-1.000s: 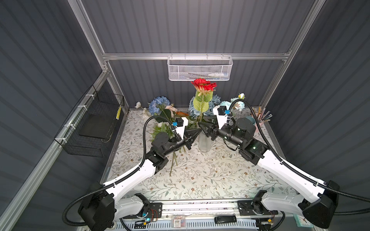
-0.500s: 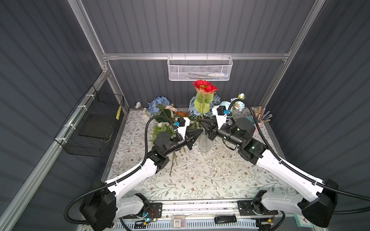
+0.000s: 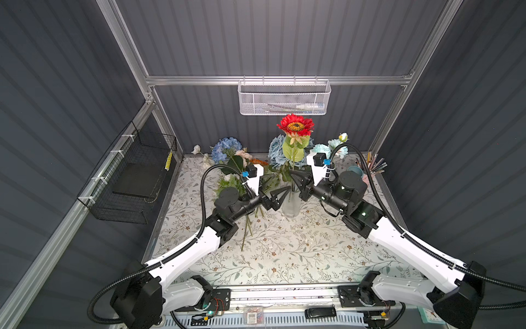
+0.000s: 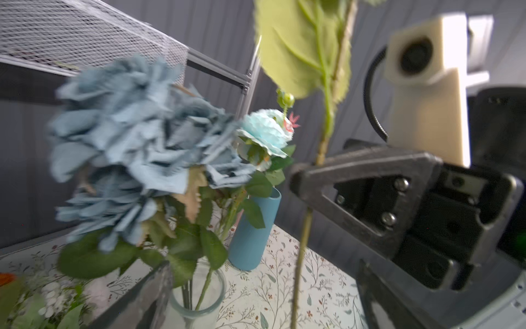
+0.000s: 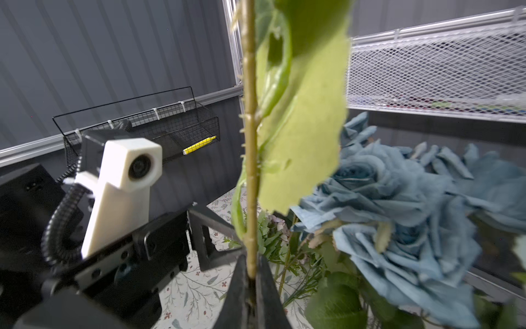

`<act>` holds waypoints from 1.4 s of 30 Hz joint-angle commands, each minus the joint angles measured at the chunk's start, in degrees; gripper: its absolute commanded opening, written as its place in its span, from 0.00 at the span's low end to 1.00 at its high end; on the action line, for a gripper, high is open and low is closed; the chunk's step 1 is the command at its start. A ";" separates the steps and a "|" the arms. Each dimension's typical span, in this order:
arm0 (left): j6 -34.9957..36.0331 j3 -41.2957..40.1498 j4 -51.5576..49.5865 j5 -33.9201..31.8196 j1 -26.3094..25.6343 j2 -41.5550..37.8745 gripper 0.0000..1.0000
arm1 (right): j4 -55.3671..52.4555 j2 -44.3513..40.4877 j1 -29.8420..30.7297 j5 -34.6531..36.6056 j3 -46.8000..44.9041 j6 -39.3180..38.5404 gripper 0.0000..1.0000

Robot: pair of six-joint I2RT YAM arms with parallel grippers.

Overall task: Arrange flowers in a vase
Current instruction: Place the flower in the vase.

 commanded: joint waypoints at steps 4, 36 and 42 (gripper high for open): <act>-10.34 -5.91 -0.62 -6.40 7.55 -0.31 1.00 | 3.21 -7.58 -0.59 8.99 -9.23 -5.34 0.00; -18.20 11.63 16.15 12.65 7.88 29.95 1.00 | 53.71 14.10 -5.18 4.42 -16.30 -23.27 0.00; -17.89 12.50 14.47 11.81 7.88 31.17 1.00 | 57.99 15.96 -5.21 5.35 -21.25 -19.59 0.00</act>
